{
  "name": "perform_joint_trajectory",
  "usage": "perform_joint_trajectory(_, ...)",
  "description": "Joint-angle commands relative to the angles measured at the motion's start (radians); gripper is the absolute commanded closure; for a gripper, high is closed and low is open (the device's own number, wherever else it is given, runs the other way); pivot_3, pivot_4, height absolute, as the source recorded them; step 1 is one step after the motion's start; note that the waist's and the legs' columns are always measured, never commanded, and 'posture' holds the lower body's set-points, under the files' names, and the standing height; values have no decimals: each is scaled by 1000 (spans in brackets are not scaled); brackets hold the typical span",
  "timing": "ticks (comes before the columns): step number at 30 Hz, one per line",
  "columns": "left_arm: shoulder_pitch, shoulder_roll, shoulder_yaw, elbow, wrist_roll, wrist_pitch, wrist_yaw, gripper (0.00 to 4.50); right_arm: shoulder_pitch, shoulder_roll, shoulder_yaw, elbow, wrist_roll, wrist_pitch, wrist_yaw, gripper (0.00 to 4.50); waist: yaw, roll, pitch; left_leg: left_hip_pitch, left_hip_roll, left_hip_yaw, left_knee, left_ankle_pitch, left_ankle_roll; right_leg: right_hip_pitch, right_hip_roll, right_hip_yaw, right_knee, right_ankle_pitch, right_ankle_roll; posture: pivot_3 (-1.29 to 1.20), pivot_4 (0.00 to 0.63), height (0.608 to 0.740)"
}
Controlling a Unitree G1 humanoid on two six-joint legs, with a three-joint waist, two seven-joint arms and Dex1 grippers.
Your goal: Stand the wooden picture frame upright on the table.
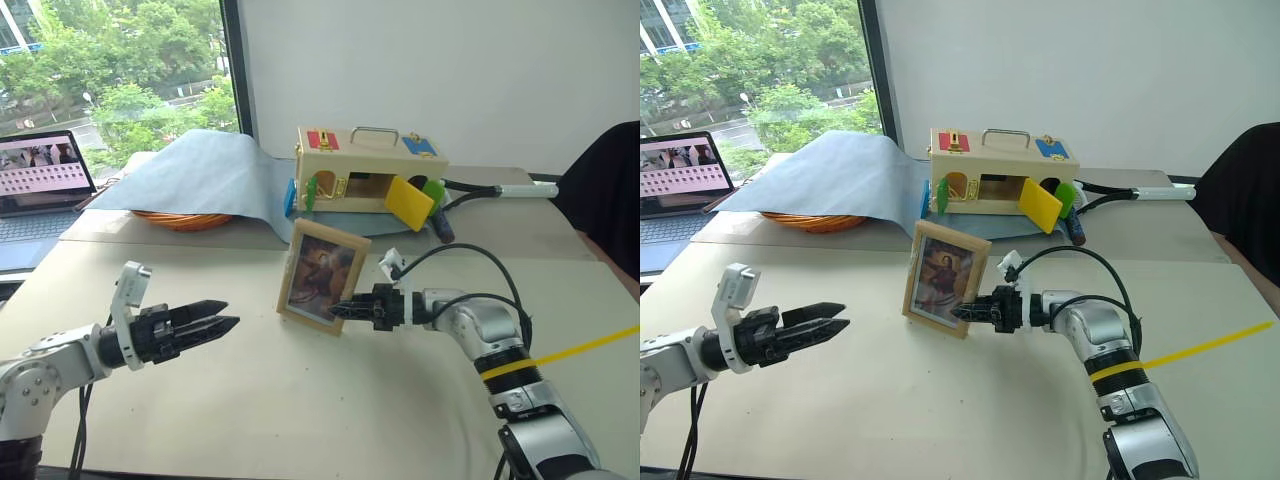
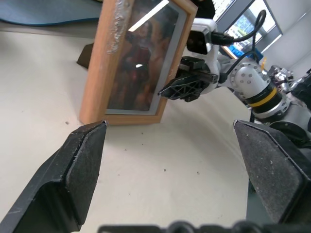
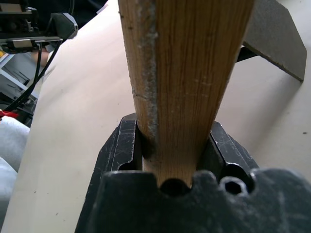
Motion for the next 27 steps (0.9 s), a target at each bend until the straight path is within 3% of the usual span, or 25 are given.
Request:
perform_joint_trajectory(1,9,8,-7,-37,31,-48,-26,0,53,19,53,-19,-15,61,11,3277,-3,0,0,0,0,0,0,0,0,0,0,0,0,0,0,0,150,667)
perform_joint_trajectory(7,2,3,-38,-13,79,-77,-40,0,61,35,40,-44,-42,39,-32,3277,-8,0,0,1,0,0,-1,0,0,0,0,0,0,0,0,0,150,667)
perform_joint_trajectory(8,-1,2,-42,-10,84,-81,-43,0,58,37,30,-50,-37,45,-39,2246,-8,0,0,1,0,0,-1,0,0,0,0,0,0,0,0,0,150,667)
perform_joint_trajectory(13,0,16,-82,27,155,-128,-83,0,77,-10,-40,-142,17,115,-30,599,-3,2,1,0,0,0,0,0,0,0,0,1,0,0,0,0,150,667)
perform_joint_trajectory(15,15,35,-128,60,253,-206,-99,0,117,-49,-89,-207,63,161,-27,27,0,2,1,0,0,0,0,0,0,-1,0,0,0,0,0,0,150,667)
perform_joint_trajectory(20,63,19,-146,70,353,-326,-106,0,290,-173,-223,-402,173,219,-2,27,7,2,1,-1,0,0,-1,0,0,-1,0,0,-2,0,0,0,150,667)
perform_joint_trajectory(24,76,-52,-152,79,467,-463,-1,0,491,-224,-311,-594,67,-41,-38,27,7,2,1,-1,0,0,-2,0,0,0,0,0,-2,-1,1,0,150,667)
perform_joint_trajectory(27,43,-107,-173,118,565,-565,80,0,537,-184,-333,-629,-86,-243,-180,27,-10,2,1,0,0,0,-2,1,1,0,0,1,-2,-3,6,0,150,667)
